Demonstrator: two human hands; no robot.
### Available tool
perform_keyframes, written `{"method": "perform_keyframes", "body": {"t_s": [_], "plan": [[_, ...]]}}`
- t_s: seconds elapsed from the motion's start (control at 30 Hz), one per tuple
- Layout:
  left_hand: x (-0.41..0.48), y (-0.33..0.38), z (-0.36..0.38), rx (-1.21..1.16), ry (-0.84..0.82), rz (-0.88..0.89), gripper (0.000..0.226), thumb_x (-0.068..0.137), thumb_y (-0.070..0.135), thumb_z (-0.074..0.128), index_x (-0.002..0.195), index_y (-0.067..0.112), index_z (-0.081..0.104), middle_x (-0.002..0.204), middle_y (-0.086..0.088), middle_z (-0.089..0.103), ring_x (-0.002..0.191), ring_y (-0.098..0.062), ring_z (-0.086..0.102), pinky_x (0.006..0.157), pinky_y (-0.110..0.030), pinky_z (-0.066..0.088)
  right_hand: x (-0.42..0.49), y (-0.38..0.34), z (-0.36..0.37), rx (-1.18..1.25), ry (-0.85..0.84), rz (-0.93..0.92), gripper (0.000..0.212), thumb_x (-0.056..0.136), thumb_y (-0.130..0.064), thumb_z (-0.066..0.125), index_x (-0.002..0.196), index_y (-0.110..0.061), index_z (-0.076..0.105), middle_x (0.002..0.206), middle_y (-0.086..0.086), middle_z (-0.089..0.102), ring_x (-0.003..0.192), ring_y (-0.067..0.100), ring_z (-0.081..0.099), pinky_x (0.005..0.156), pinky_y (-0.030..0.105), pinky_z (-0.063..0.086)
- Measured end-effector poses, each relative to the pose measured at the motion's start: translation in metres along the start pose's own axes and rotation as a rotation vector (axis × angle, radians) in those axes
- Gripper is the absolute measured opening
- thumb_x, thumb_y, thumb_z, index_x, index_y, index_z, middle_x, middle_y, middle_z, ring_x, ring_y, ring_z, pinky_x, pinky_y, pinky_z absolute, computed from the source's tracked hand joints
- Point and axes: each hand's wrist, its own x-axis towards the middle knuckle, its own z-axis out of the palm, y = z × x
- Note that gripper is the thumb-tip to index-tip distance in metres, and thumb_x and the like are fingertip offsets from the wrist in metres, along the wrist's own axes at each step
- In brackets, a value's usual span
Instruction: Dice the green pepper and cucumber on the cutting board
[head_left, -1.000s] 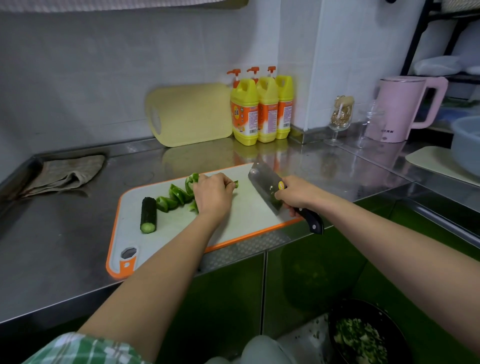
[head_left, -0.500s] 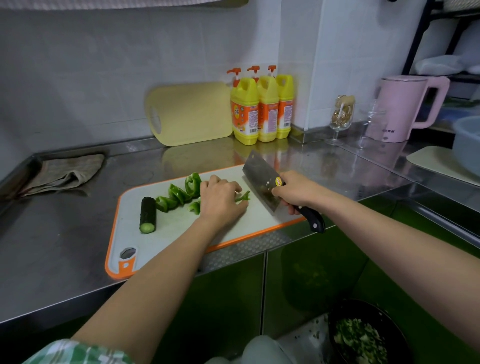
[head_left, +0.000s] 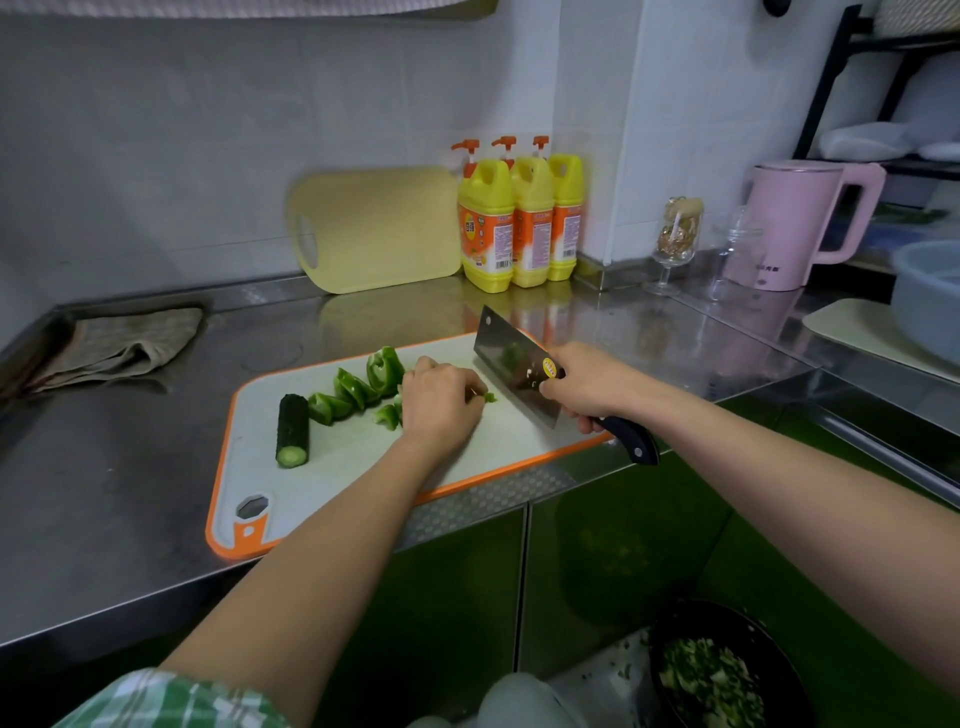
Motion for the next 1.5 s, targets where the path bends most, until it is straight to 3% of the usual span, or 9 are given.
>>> {"method": "perform_keyframes", "body": {"t_s": [0.2,0.53,0.63,0.77,0.87,1.03,1.17,1.43,1.5], "plan": [[-0.003,0.0,-0.001,0.103,0.033,-0.086,0.037,0.081,0.055,0.06,0.104,0.028,0.07,0.1,-0.001,0.069,0.109,-0.028,0.045,0.084,-0.037,0.034,-0.002,-0.002,0.001,0.0,-0.014,-0.016,0.007,0.095,-0.004,0.042,0.094,-0.005,0.049,0.069,0.019,0.056,0.04,0.021,0.054,0.037,0.023,0.04],[-0.002,0.001,-0.002,-0.016,0.009,-0.095,0.016,0.089,0.036,0.061,0.098,0.032,0.074,0.1,0.002,0.07,0.109,-0.027,0.042,0.079,-0.035,0.027,-0.008,-0.008,0.004,-0.047,-0.021,-0.039,0.019,0.094,-0.004,0.042,0.077,-0.012,0.043,0.07,0.019,0.058,0.04,0.02,0.054,0.037,0.023,0.041],[-0.003,0.001,-0.003,-0.034,0.015,-0.113,0.013,0.088,0.035,0.063,0.094,0.03,0.074,0.098,0.002,0.069,0.109,-0.026,0.043,0.081,-0.035,0.028,-0.004,-0.013,0.008,-0.104,-0.052,-0.025,0.011,0.092,-0.004,0.042,0.086,-0.008,0.049,0.072,0.019,0.064,0.041,0.02,0.057,0.037,0.022,0.041],[-0.001,0.003,-0.002,-0.015,0.002,-0.115,0.014,0.088,0.033,0.062,0.092,0.029,0.074,0.097,0.0,0.069,0.109,-0.027,0.042,0.08,-0.035,0.028,-0.002,-0.022,0.012,-0.224,-0.113,0.021,0.026,0.087,0.001,0.039,0.109,0.001,0.053,0.061,0.015,0.063,0.043,0.02,0.059,0.034,0.019,0.04],[0.001,0.001,0.0,-0.006,-0.011,-0.112,0.016,0.086,0.033,0.061,0.095,0.028,0.074,0.097,-0.001,0.069,0.109,-0.027,0.042,0.079,-0.036,0.027,0.0,-0.029,0.015,-0.295,-0.108,0.044,0.023,0.085,0.003,0.046,0.105,0.002,0.057,0.05,0.01,0.058,0.039,0.017,0.055,0.034,0.018,0.038],[0.002,0.0,-0.001,-0.06,-0.031,-0.084,0.015,0.086,0.03,0.062,0.096,0.032,0.074,0.098,0.001,0.068,0.11,-0.026,0.042,0.081,-0.035,0.028,0.012,-0.026,0.029,-0.202,-0.009,0.049,0.018,0.086,0.0,0.052,0.101,0.002,0.06,0.075,0.019,0.066,0.063,0.032,0.071,0.046,0.032,0.053],[0.002,-0.006,-0.001,-0.117,-0.019,-0.077,0.015,0.085,0.034,0.067,0.1,0.031,0.072,0.092,0.008,0.067,0.109,-0.023,0.043,0.081,-0.034,0.028,0.011,-0.019,0.021,-0.093,0.031,0.022,0.01,0.095,-0.005,0.041,0.097,-0.002,0.05,0.083,0.024,0.064,0.051,0.031,0.065,0.041,0.029,0.048],[0.002,-0.009,0.005,-0.236,0.085,-0.091,0.025,0.077,0.026,0.076,0.097,0.026,0.062,0.08,0.01,0.071,0.1,-0.02,0.048,0.075,-0.031,0.027,0.004,-0.025,0.016,-0.238,-0.105,0.056,0.025,0.086,0.002,0.042,0.105,0.004,0.058,0.057,0.013,0.062,0.047,0.021,0.061,0.033,0.017,0.038],[0.002,-0.009,0.006,-0.243,0.102,-0.085,0.025,0.076,0.026,0.076,0.097,0.025,0.062,0.079,0.009,0.071,0.098,-0.02,0.049,0.074,-0.031,0.027,0.006,-0.024,0.021,-0.227,-0.092,0.057,0.024,0.085,0.003,0.045,0.105,0.004,0.057,0.063,0.015,0.064,0.05,0.024,0.065,0.036,0.021,0.042]]}}
